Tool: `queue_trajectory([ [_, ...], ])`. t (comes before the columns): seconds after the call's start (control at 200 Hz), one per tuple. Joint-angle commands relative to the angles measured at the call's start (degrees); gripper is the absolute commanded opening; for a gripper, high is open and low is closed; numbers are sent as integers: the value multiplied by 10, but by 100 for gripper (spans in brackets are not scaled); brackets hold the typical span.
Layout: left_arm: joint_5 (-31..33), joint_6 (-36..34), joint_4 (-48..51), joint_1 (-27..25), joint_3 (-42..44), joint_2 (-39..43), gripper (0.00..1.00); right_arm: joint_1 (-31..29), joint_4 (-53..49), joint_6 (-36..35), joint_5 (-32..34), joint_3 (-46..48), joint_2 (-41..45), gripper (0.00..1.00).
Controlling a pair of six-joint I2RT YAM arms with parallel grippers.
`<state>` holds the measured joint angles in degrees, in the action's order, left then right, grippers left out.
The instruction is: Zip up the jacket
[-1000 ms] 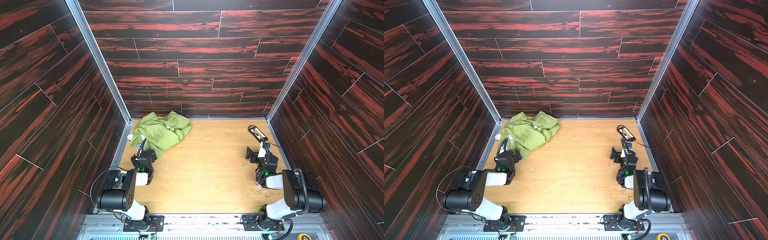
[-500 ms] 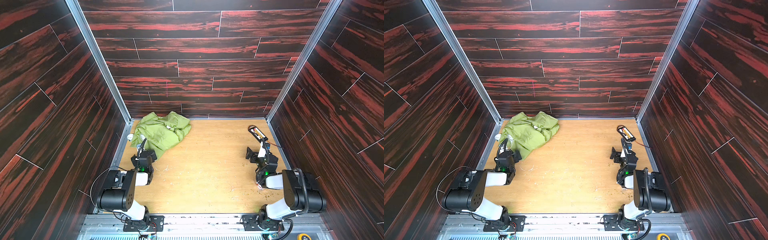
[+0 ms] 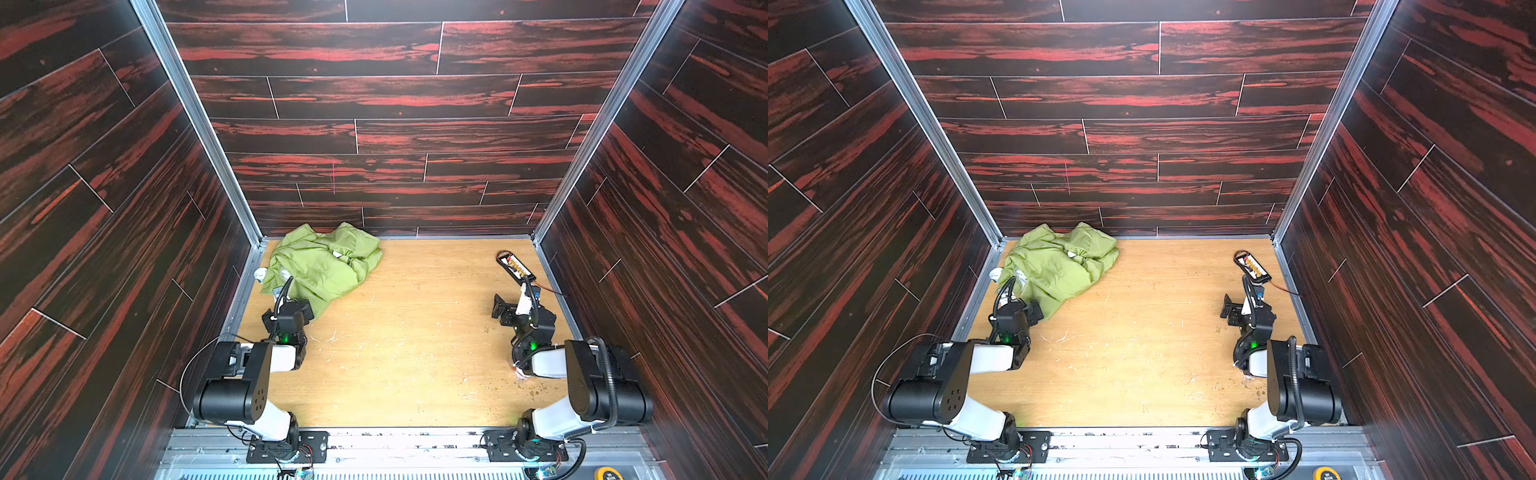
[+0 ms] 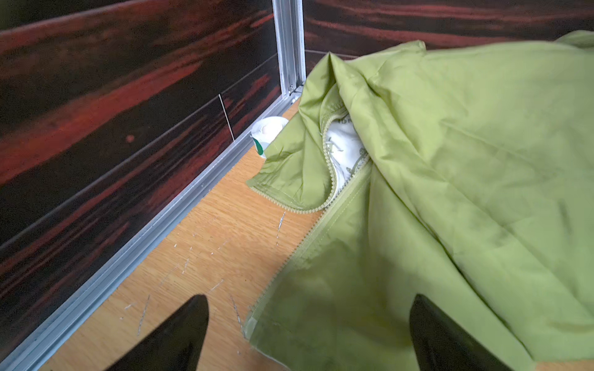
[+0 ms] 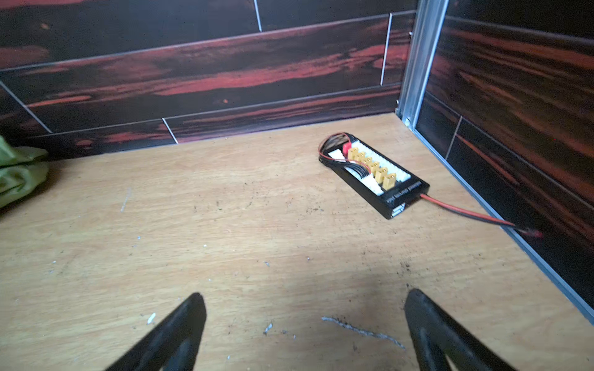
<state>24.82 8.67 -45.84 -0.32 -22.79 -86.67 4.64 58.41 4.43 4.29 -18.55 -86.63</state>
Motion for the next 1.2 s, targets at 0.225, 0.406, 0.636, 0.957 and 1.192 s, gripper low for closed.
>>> queue_trajectory([
  [0.225, -29, 62, 415, 3, -193, 197, 100, 6, -440, 137, 102, -172, 210, 99],
  [0.406, -50, 182, 514, 4, -259, 233, 100, 16, -650, 198, -43, -329, 185, 99],
  [0.636, -103, 279, 605, 6, -352, 184, 100, 25, -770, 293, -78, -428, 108, 99],
  [0.957, -220, 341, 765, 46, -577, -21, 81, 61, -829, 333, -291, -499, 44, 69],
  [1.192, -224, 352, 813, 80, -681, -155, 79, 12, -878, 303, -300, -536, 35, 67],
])
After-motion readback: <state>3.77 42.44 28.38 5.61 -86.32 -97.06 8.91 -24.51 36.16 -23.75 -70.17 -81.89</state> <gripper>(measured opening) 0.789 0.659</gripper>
